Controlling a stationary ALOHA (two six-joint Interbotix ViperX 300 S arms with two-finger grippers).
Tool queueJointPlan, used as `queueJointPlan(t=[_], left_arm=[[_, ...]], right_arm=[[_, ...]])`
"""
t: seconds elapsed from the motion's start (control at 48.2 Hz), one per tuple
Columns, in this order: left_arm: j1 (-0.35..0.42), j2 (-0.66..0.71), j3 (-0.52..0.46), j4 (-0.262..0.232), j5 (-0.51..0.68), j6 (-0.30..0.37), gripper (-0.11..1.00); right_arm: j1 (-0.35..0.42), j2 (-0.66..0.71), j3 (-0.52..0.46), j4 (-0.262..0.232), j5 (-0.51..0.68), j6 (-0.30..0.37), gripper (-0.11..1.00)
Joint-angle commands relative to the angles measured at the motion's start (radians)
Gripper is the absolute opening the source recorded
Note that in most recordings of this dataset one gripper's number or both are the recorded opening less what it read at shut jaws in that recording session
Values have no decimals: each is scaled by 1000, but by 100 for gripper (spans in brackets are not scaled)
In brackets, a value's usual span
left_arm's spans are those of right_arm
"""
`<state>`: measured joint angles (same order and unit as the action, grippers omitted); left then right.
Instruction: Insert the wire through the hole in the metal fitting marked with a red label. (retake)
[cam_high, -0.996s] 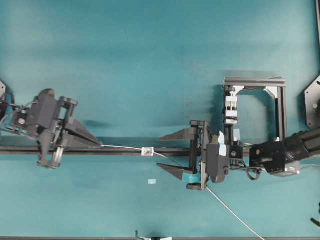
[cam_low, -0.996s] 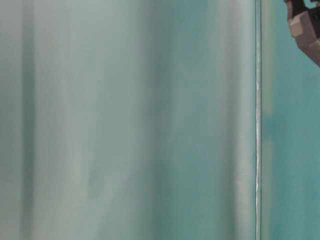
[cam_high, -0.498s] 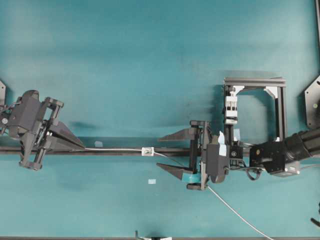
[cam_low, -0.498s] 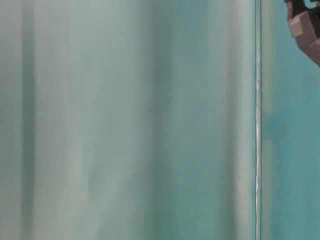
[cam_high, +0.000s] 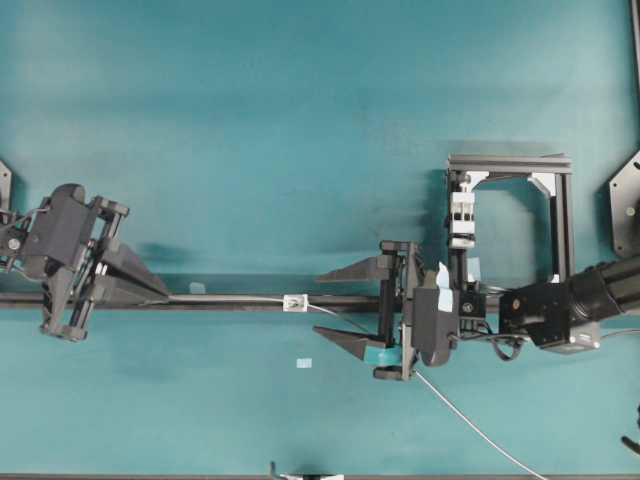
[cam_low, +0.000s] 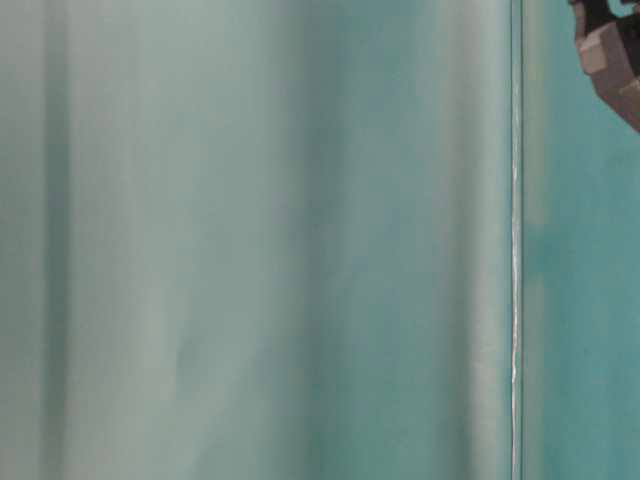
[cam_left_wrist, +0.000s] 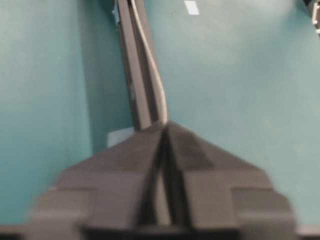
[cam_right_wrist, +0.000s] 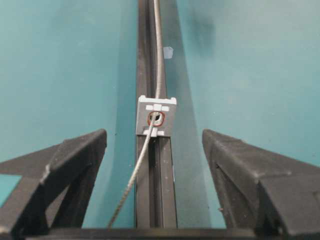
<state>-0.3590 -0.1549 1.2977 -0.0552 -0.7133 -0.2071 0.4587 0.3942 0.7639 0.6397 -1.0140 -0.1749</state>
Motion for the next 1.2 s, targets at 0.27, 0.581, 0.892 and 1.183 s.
queueJointPlan(t=[0.27,0.581,0.892,1.183], left_arm=[[20,-6,-23,-3,26,-66,57],[54,-21,-25,0,28,-55,79],[110,-55,-25,3,38,-18,79],[175,-84,-21,5,44,37,79]], right_arm=[[3,-40,-9,-2,-5,-2,87],[3,-74,11,-3,-5,-2,87],[-8,-143,64,0,-5,-2,87],[-49,-206,124,-2,-5,-2,87]])
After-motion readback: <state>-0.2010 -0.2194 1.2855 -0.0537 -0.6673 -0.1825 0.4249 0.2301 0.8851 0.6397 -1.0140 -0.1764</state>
